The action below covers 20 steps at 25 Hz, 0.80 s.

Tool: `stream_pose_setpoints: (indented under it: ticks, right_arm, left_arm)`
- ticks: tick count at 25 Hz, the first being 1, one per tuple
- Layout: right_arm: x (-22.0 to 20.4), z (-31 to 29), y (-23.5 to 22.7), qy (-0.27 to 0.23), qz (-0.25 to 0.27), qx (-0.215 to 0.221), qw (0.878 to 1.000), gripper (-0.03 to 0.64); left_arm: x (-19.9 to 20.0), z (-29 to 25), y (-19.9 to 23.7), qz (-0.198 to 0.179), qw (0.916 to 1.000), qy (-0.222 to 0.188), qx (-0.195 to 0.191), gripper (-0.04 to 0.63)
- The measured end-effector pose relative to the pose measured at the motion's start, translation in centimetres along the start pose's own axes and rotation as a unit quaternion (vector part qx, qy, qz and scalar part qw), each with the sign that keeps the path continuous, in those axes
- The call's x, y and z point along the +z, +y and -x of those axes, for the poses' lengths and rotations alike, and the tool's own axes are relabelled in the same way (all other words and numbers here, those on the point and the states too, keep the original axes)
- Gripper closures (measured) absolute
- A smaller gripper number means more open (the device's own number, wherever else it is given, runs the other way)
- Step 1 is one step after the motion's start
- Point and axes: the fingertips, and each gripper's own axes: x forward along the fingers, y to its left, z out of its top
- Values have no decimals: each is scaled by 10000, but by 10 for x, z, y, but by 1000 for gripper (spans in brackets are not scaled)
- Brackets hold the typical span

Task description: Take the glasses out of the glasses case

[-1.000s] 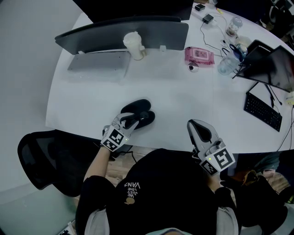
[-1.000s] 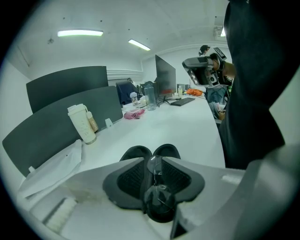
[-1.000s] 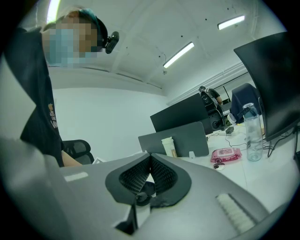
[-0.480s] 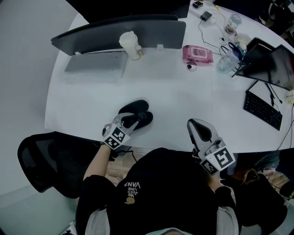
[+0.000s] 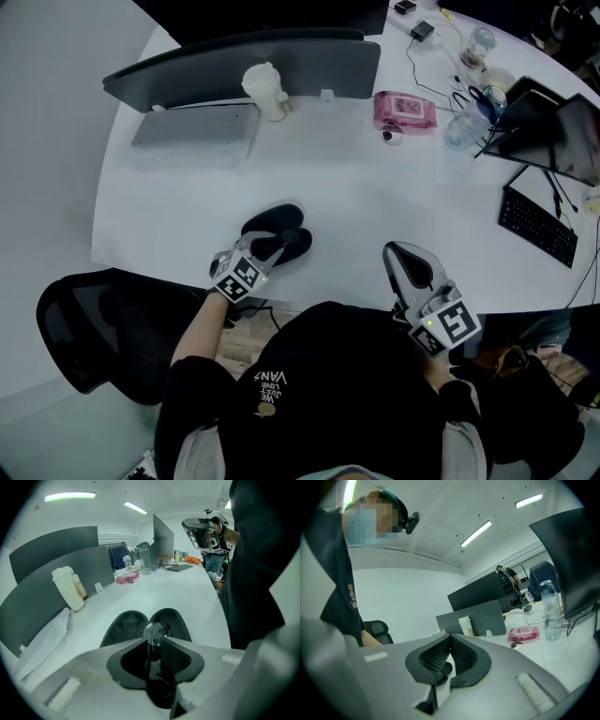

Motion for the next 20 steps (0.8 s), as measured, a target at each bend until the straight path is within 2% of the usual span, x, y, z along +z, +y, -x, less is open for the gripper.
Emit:
stream_pose_setpoints:
  ticks: [9, 20]
  right_arm:
    - [1, 0, -3, -31, -14, -12, 10000, 615]
    - [1, 1, -3, -49, -29, -5, 10000, 615]
  left_arm:
    - [-3, -4, -1, 59, 10000, 39, -16, 552]
    - [-7, -3, 1, 175, 9998, 90, 20, 571]
